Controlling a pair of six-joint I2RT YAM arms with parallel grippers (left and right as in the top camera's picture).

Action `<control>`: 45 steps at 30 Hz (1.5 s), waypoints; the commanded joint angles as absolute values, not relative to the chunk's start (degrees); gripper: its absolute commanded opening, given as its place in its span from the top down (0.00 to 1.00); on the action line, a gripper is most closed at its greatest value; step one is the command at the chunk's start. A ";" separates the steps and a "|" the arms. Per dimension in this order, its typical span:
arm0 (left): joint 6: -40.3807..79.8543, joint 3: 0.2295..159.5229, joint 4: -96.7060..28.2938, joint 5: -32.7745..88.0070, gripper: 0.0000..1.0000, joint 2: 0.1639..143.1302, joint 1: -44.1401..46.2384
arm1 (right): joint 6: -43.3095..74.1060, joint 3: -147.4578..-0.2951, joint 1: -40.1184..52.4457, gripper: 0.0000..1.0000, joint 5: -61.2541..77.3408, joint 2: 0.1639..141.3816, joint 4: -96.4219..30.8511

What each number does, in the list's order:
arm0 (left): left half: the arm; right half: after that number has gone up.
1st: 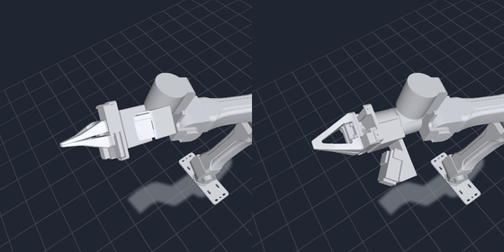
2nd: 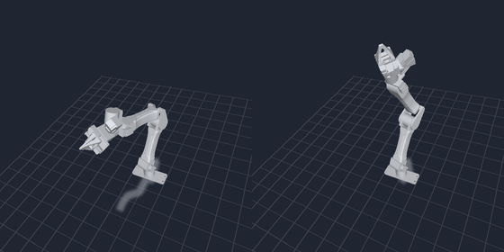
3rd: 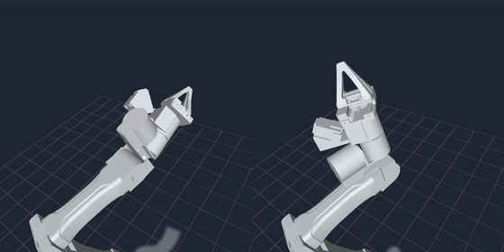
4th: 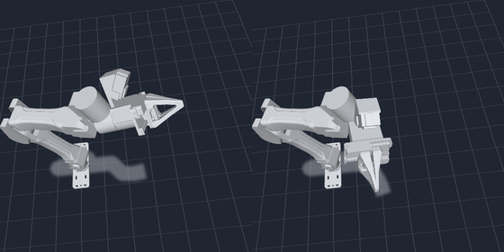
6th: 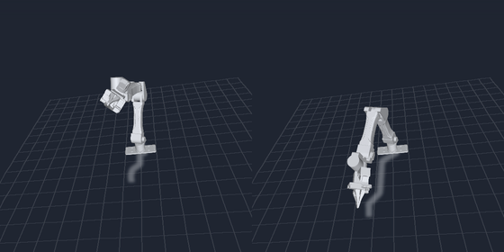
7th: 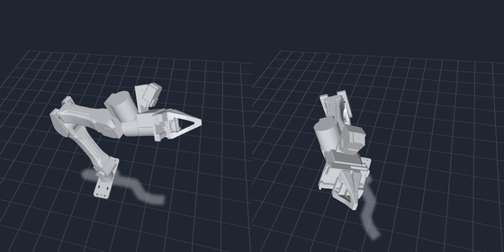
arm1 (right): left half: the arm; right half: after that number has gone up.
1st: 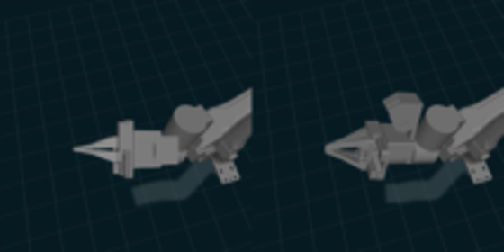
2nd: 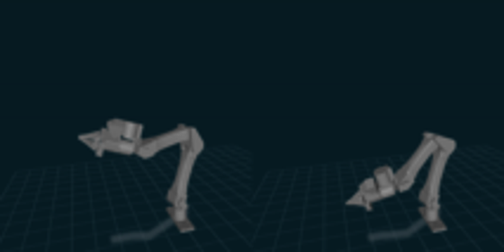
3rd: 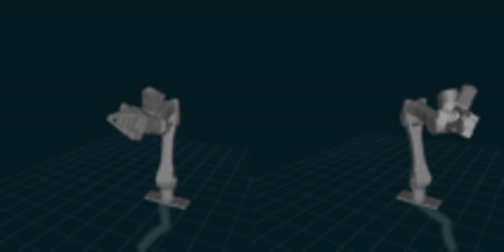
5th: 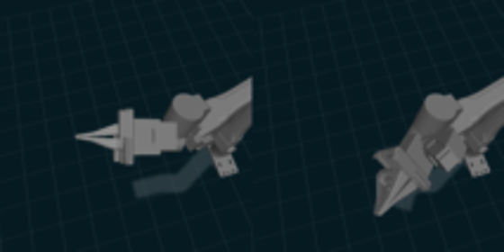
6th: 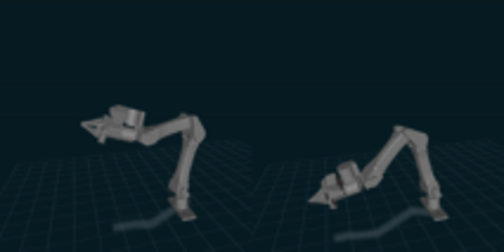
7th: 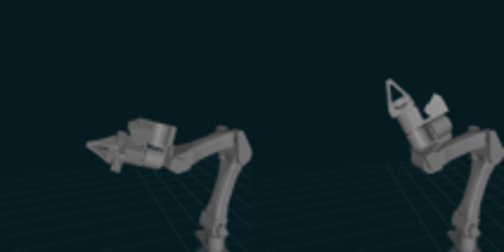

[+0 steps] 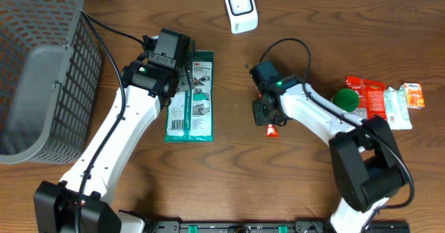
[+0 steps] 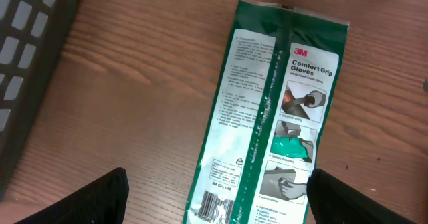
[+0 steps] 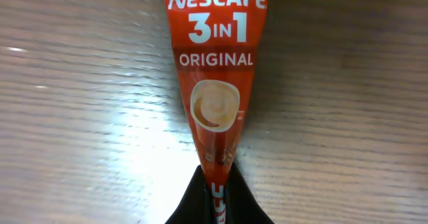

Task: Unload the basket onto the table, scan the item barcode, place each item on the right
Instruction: 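Close the right gripper on the Nescafe tube, then lift the tube and carry it up to the white scanner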

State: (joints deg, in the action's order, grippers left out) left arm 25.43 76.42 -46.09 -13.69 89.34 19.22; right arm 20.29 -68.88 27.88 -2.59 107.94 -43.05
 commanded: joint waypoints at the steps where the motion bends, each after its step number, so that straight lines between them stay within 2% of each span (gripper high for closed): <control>1: 25.10 76.34 -46.24 -14.61 0.15 88.73 18.94 | 19.46 -68.95 27.73 0.96 -2.72 105.19 -43.07; 3: 25.10 76.34 -46.24 -14.63 0.15 88.73 18.94 | 19.49 -68.71 27.73 0.92 -2.70 105.23 -43.11; 10: 25.10 76.34 -46.24 -14.63 0.15 88.73 18.94 | 19.46 -65.84 27.73 0.92 -4.49 105.34 -40.88; 11: 25.10 76.34 -46.24 -14.61 0.15 88.73 18.94 | 19.46 -65.49 27.73 0.91 -4.45 105.34 -40.27; 13: 25.10 76.34 -46.24 -14.61 0.15 88.73 18.94 | 19.46 -65.32 27.75 0.80 -4.47 105.34 -39.94; 16: 25.10 76.34 -46.24 -14.63 0.15 88.73 18.94 | 19.49 -65.32 27.73 0.73 -4.32 105.34 -39.94; 28: 25.10 76.34 -46.24 -14.63 0.15 88.73 18.94 | 19.49 -63.55 27.83 0.71 -1.61 105.34 -39.79; 32: 25.10 76.34 -46.24 -14.63 0.15 88.73 18.94 | 19.51 -62.46 27.86 0.73 -1.61 105.34 -39.13; 41: 25.10 76.34 -46.24 -14.63 0.15 88.73 18.94 | 19.49 -62.08 27.83 0.87 -1.63 105.34 -38.46; 44: 25.10 76.34 -46.24 -14.61 0.15 88.73 18.94 | 19.46 -62.08 27.83 0.99 -1.65 105.34 -38.37; 45: 25.10 76.34 -46.24 -14.61 0.15 88.73 18.94 | 19.46 -62.13 27.83 0.99 -1.63 105.32 -38.41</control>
State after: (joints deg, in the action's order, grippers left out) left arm 25.43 76.42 -46.09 -13.69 89.34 19.22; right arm 19.62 -62.72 27.88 -1.67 106.34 -38.48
